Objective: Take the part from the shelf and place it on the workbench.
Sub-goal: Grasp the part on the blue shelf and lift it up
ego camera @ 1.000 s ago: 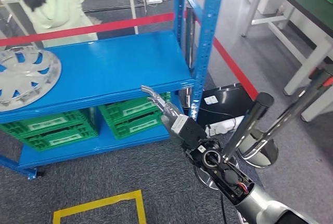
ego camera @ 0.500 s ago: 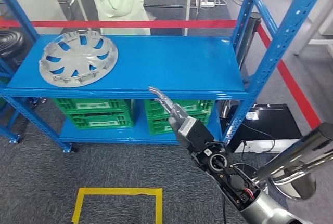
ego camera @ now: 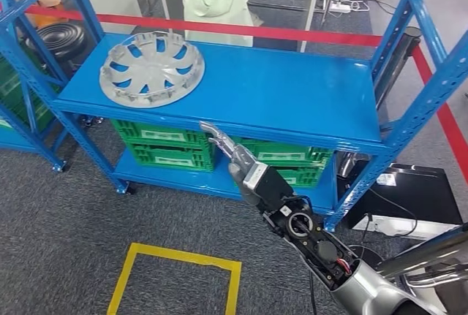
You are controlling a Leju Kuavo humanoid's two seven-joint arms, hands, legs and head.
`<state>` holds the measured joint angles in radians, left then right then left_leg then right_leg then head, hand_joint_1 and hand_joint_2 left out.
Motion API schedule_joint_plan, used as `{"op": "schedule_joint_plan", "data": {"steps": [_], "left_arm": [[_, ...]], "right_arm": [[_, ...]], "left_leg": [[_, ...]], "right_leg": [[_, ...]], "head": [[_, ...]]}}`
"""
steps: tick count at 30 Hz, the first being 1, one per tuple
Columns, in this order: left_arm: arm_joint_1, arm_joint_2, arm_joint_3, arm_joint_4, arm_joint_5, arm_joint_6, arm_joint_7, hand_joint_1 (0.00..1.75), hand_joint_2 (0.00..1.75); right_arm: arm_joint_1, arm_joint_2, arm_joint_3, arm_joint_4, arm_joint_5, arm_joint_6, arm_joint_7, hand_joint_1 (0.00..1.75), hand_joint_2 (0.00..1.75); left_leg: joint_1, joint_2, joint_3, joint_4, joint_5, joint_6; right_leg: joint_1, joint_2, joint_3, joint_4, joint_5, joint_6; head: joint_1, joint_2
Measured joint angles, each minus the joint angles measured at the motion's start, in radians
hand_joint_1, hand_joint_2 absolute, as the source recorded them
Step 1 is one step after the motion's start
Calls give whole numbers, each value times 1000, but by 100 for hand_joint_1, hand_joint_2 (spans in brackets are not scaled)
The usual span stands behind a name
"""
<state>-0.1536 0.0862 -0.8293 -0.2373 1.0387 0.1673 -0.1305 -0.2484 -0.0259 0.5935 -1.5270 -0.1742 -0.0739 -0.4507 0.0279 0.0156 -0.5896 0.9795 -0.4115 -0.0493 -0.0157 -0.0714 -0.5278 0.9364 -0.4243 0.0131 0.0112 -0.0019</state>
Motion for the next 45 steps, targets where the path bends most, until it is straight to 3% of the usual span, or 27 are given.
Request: {"op": "schedule_joint_plan", "data": {"steps": [2,3,6,7,10,16,19,21,23,25,26,28,30,33,35,36,38,40,41,42,44,45], "left_arm": [[0,0,0,0,-2,0,0,0,0],[1,0,0,0,-2,0,0,0,0],[0,-1,0,0,-1,0,0,0,0],[0,-1,0,0,-1,0,0,0,0],[0,-1,0,0,1,0,0,0,0],[0,0,0,0,5,1,-1,0,0],[0,4,0,0,6,1,-2,0,0],[-3,4,0,0,6,1,-2,0,0],[-5,2,0,0,6,1,-2,0,0],[-5,1,0,0,6,1,-2,0,0],[-5,1,0,0,7,1,-2,0,0],[-4,0,0,0,7,1,-2,0,0],[-5,3,0,0,7,1,-2,0,0],[-5,4,0,0,7,0,-2,0,0],[-4,3,0,0,7,0,-2,0,0],[-5,3,0,0,7,0,-2,0,0],[-5,4,0,0,7,0,-2,0,0],[-3,5,0,0,7,-1,-2,0,0],[-2,6,0,0,7,-1,-2,0,0],[-1,6,0,0,7,-2,-2,0,0],[-2,8,0,0,7,-2,-2,0,0],[-3,8,0,0,7,-2,-2,0,0]], "right_arm": [[-1,0,-1,0,-9,2,-1,0,0],[-2,0,-1,0,-10,2,-2,0,0],[-1,0,-2,0,-12,11,-5,0,0],[-1,0,-2,0,-15,17,-7,0,0],[-1,0,-2,0,-25,31,-14,0,0],[-2,0,0,0,-26,38,-21,0,0],[-2,2,1,-2,-26,39,-22,0,0],[-4,4,0,-2,-26,40,-23,0,0],[-2,4,1,-1,-26,40,-23,0,0],[3,4,1,1,-26,40,-23,0,0],[4,4,1,2,-26,40,-22,0,0],[4,3,0,5,-26,40,-22,0,0],[4,2,0,7,-26,40,-24,0,0],[4,2,0,8,-26,40,-27,0,0],[2,2,-1,8,-26,40,-28,0,0],[2,3,-1,8,-26,41,-29,0,0],[3,2,0,8,-26,42,-29,0,0],[4,2,0,9,-26,42,-29,0,0],[4,2,0,9,-26,43,-29,0,0],[4,2,0,9,-26,43,-29,0,0],[4,2,0,9,-26,43,-30,0,0],[4,2,0,9,-25,43,-30,0,0]], "left_leg": [[-2,5,23,-40,8,16],[-2,4,23,-40,8,22],[-4,4,25,-39,8,27],[-6,5,25,-39,8,29],[-10,5,24,-38,7,38],[-19,5,22,-36,4,45],[-17,1,38,-67,14,67],[-7,-2,60,-102,32,76],[-5,-7,65,-113,39,76],[-4,-15,64,-110,38,69],[-1,-20,63,-105,36,63],[7,-29,59,-86,26,46],[12,-37,49,-61,13,24],[21,-41,45,-65,15,-4],[26,-33,34,-45,3,-12],[25,-29,12,0,-21,-11],[21,-23,-64,144,-81,-8],[17,-23,-127,244,-101,-5],[16,-23,-131,236,-82,-3],[16,-23,-113,185,-46,0],[13,-17,-49,39,26,5],[11,-16,-26,-12,44,8]], "right_leg": [[4,-6,0,7,-9,11],[5,-6,2,9,-13,5],[5,-4,3,8,-13,-27],[5,-3,4,7,-11,-29],[1,-3,6,1,-3,-16],[-9,-3,10,-7,2,29],[-12,-2,18,-21,4,47],[-12,30,-9,46,-40,48],[-14,60,-78,198,-113,47],[-16,65,-127,295,-140,50],[-19,65,-120,281,-121,53],[-29,65,-62,161,-52,60],[-30,75,-8,48,-14,56],[-16,84,1,17,-14,21],[-13,81,7,6,-7,2],[-14,79,11,3,-4,-4],[-12,75,12,2,-6,-11],[-9,73,15,2,-10,-13],[-8,73,18,2,-14,-13],[-8,73,22,2,-18,-10],[-8,74,33,4,-30,0],[-6,74,36,4,-37,7]], "head": [[4,0],[9,0],[18,0],[21,0],[30,0],[32,0],[22,0],[24,0],[33,0],[37,0],[37,0],[38,0],[37,0],[21,0],[11,0],[6,0],[-4,0],[-8,0],[-8,0],[-8,0],[-9,0],[-7,0]]}}
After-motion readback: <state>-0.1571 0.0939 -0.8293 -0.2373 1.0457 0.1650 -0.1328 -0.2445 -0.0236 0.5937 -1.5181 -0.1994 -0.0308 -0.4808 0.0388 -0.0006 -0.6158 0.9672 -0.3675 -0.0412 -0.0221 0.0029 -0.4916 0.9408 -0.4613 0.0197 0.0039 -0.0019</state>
